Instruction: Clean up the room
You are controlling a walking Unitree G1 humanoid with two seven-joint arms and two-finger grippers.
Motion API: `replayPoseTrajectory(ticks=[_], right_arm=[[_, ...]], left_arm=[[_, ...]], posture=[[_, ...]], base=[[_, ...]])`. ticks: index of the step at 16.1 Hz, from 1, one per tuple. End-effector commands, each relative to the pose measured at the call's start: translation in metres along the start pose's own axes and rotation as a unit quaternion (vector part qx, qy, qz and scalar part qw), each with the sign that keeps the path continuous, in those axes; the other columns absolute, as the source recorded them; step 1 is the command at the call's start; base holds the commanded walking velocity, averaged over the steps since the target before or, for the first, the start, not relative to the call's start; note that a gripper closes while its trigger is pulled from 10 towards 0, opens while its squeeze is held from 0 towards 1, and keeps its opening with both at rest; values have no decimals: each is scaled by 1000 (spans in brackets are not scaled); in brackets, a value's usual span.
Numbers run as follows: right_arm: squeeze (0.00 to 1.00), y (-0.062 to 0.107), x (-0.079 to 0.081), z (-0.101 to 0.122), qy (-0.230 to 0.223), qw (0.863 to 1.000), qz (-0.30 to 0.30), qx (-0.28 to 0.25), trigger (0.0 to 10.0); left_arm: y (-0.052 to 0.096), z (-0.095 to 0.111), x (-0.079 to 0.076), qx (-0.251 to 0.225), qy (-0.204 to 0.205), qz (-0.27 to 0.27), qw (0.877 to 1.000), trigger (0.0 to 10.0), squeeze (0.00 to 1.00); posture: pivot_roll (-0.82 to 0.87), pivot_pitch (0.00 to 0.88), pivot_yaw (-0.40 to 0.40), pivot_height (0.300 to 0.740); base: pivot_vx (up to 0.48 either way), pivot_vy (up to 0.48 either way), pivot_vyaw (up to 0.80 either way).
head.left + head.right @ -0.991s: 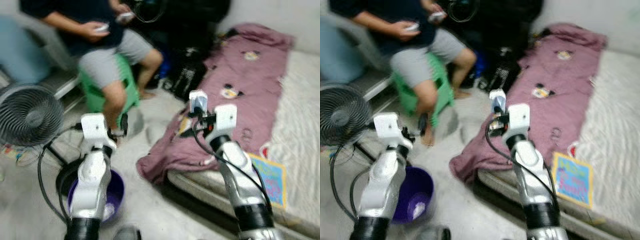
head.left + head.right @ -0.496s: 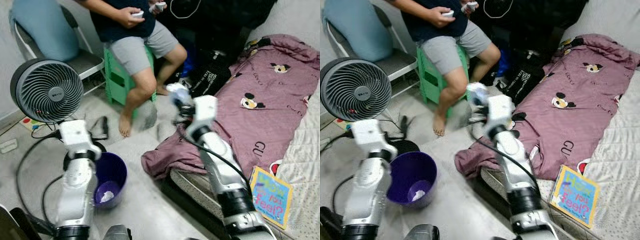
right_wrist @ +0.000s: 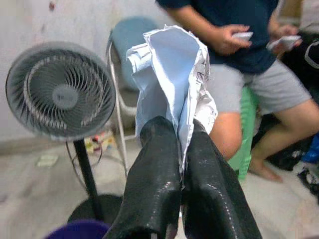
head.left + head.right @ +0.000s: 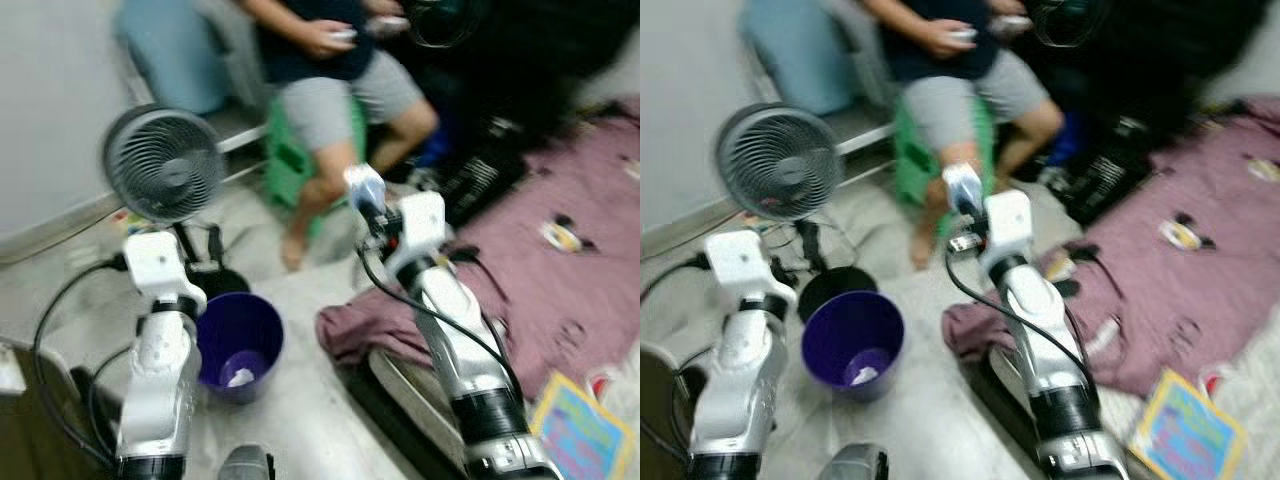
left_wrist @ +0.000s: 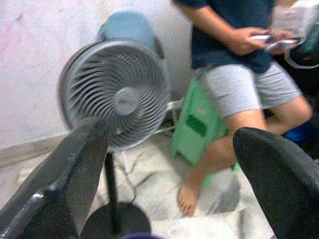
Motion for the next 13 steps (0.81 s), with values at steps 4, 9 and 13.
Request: replayPoseTrajectory(ticks=[4,9,13], right_arm=[[0,4,0,3,8,1000,2,-1,10000],[0,5,0,3,4,1000,-9,2,10000],[0,12,-3,-1,5,1000,-15,13,10000]], left_arm=[[2,-8,-1,20,-4,-12,1000,10000,0],[-2,-5,-3,19,-6,-26,999,10000,0],[1,-9,-10,30,4,-45,999,10000,0]], posture=[[-51,0,-26,740],[-59,0,-9,740],[-74,0,-3,740]], base=[[0,0,800],[0,0,800],[0,0,800]])
Point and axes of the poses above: a point about 5 cm out from each wrist's last joint towards the gripper, its own y axis pointing back from the gripper into the wrist, its own z axis along the axis of the wrist's last joint, x = y × z, the point moved 2 cm from there along -y, pointing out of the wrist towards the gripper, and after that the axes turned 10 degrees about y, right-handed, at the moved point
